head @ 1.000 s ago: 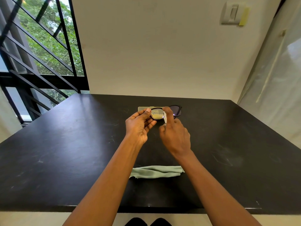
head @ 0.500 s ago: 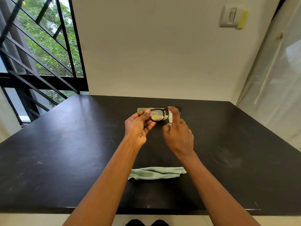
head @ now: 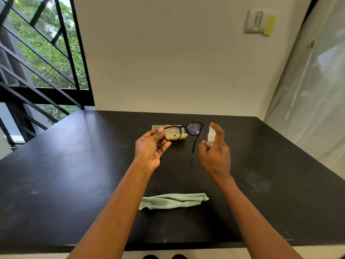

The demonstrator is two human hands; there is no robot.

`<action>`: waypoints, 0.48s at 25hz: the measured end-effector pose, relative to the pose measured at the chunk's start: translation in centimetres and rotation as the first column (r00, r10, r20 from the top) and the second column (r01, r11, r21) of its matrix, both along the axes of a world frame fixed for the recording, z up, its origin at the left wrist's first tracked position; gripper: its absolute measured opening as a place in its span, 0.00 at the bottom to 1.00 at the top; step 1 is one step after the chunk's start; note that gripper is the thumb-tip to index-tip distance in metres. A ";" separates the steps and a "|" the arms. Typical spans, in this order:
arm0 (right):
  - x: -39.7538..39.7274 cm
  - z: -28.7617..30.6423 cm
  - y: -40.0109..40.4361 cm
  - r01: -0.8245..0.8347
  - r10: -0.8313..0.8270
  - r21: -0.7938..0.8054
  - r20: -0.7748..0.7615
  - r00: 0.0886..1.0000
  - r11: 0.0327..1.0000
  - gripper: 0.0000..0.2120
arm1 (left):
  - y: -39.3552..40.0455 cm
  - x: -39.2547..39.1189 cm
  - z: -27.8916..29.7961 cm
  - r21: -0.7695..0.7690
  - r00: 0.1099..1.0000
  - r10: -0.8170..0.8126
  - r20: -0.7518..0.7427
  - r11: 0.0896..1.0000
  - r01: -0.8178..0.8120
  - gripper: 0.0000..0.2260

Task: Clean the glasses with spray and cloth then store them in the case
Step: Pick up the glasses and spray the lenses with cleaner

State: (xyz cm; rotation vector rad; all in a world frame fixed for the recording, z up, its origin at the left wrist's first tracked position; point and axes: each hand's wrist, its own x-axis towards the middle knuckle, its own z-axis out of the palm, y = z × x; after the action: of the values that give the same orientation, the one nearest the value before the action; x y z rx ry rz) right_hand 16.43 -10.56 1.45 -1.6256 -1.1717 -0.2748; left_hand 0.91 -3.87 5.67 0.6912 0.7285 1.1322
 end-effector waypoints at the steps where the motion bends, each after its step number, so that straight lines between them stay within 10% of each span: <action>1: 0.7 -0.5 0.1 0.011 -0.010 0.021 -0.043 0.999 1.000 0.28 | 0.1 -0.1 0.0 0.002 1.000 0.004 0.000 1.000 -0.004 0.03; 12: 6.3 -4.2 1.0 -0.069 0.058 -0.060 -0.169 0.984 0.996 0.36 | 0.5 -0.5 -0.2 -0.023 1.000 0.012 0.000 1.000 -0.012 0.06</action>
State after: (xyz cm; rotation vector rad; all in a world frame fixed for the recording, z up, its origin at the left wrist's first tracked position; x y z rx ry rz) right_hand 22.72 -9.56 -2.78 -1.6311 -1.1118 -0.0583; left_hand 0.45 -3.32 5.49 0.6685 0.7456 1.1336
